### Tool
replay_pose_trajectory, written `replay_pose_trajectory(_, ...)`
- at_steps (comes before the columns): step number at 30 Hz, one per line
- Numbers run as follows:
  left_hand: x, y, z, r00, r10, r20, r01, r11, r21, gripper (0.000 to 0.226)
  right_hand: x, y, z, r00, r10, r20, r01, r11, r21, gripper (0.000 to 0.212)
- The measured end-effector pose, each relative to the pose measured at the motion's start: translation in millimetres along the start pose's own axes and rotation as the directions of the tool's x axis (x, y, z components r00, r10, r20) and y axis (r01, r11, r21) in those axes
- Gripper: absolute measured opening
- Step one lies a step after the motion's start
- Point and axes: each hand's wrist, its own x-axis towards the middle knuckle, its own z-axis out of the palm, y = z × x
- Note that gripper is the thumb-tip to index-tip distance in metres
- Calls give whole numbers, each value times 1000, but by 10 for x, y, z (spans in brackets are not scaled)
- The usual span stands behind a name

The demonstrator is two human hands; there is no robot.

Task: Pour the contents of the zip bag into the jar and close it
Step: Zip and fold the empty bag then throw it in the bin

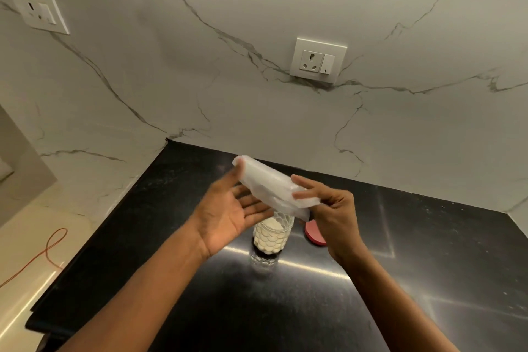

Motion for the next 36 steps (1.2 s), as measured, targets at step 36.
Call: replay_pose_trajectory(36,-628,-45,-511,965,32,-261,82,906,415,63,22,241,1056,970,15,244,34,980,-195,30)
